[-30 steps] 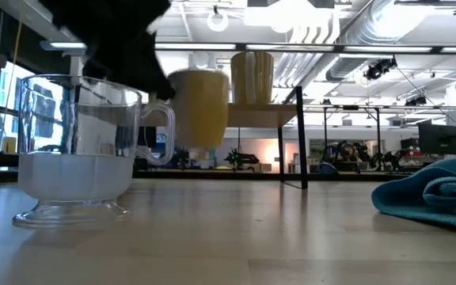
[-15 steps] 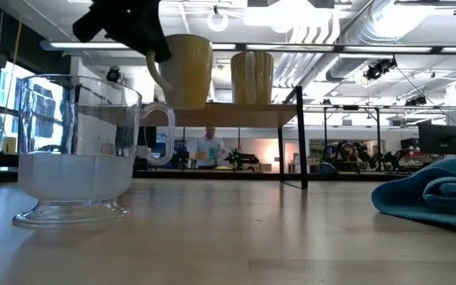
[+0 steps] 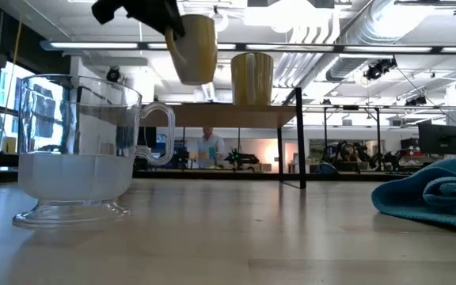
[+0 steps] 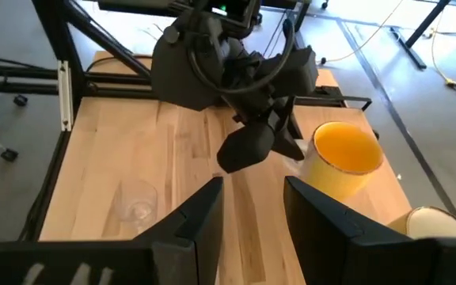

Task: Stack small to large cups/mugs on shelf
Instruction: Put the yellow mug on the shelf

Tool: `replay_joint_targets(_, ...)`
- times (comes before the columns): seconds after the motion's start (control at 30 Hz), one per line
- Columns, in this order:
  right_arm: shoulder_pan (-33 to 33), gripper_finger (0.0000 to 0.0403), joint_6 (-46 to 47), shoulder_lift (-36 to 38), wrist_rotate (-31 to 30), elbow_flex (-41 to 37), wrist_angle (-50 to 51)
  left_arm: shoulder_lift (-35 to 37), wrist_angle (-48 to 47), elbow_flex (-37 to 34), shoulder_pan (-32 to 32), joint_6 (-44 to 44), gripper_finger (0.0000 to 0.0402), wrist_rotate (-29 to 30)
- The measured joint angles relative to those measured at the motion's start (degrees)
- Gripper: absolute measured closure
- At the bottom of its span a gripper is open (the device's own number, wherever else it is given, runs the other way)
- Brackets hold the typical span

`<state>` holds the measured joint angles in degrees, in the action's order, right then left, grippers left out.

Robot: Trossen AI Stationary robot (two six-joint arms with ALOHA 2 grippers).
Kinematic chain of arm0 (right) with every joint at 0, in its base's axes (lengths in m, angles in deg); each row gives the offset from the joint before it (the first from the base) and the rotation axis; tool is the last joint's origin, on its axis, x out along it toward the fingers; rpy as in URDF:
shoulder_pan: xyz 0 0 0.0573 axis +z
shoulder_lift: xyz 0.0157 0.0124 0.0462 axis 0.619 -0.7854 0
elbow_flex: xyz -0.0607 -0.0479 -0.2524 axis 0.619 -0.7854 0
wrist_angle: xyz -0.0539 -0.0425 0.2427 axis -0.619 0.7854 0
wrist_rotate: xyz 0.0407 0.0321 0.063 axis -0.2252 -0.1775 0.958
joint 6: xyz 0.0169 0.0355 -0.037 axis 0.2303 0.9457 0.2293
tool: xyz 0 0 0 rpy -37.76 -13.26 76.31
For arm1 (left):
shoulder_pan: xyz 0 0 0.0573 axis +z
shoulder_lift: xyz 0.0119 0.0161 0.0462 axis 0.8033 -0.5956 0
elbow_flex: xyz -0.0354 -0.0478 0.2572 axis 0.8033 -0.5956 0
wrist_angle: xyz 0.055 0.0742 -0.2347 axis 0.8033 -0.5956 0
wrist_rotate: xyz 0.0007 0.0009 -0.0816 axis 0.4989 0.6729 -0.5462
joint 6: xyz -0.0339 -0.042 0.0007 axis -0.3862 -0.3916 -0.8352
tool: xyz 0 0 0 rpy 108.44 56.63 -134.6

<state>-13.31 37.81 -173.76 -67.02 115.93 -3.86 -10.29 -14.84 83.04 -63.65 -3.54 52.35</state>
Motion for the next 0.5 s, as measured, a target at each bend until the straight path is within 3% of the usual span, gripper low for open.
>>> replay_joint_targets(0.27, 0.3, 0.0277, 3.1, 0.4, -4.5, 0.0, 0.1, 0.0, -4.2, 1.2, 5.1, 1.0, 0.0356, -3.7)
replay_joint_targets(0.5, 1.9, 0.0277, 1.7, 1.0, -6.9, 0.0, 1.2, 0.0, 2.7, 1.3, 8.1, -1.4, 0.0356, -3.4)
